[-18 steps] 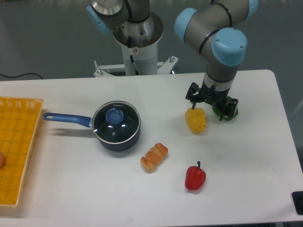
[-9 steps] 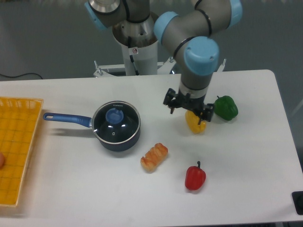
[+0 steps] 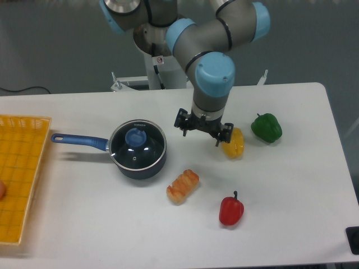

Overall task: Open the lid
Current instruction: 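Move the open gripper across the table toward the saucepan lid, then lower the gripper onto the blue knob of the glass lid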

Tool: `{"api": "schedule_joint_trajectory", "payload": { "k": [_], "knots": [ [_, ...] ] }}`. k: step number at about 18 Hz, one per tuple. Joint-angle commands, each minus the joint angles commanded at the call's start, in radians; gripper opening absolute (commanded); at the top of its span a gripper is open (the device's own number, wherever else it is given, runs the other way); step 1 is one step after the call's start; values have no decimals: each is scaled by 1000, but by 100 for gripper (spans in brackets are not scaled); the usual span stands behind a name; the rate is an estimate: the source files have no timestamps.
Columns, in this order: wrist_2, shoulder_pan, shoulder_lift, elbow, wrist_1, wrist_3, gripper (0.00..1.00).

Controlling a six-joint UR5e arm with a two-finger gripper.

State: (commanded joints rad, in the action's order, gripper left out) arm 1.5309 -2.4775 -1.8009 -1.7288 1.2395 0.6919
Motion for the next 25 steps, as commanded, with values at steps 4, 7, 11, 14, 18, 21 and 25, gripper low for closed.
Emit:
{"api": "schedule_joint_trajectory", "payload": {
  "k": [4, 7, 11, 14, 18, 21, 25],
  "knots": [
    [5, 55, -2, 0, 0, -23, 100],
    [8, 86, 0, 0, 0, -23, 100],
    [49, 143, 0, 2, 0, -23, 100],
    [61, 193, 6, 3, 0, -28, 100],
    [92, 255, 17, 3, 0, -35, 100],
    [101, 281, 15, 0, 0, -51, 100],
    [106, 307, 14, -24, 0, -48, 100]
  ]
}}
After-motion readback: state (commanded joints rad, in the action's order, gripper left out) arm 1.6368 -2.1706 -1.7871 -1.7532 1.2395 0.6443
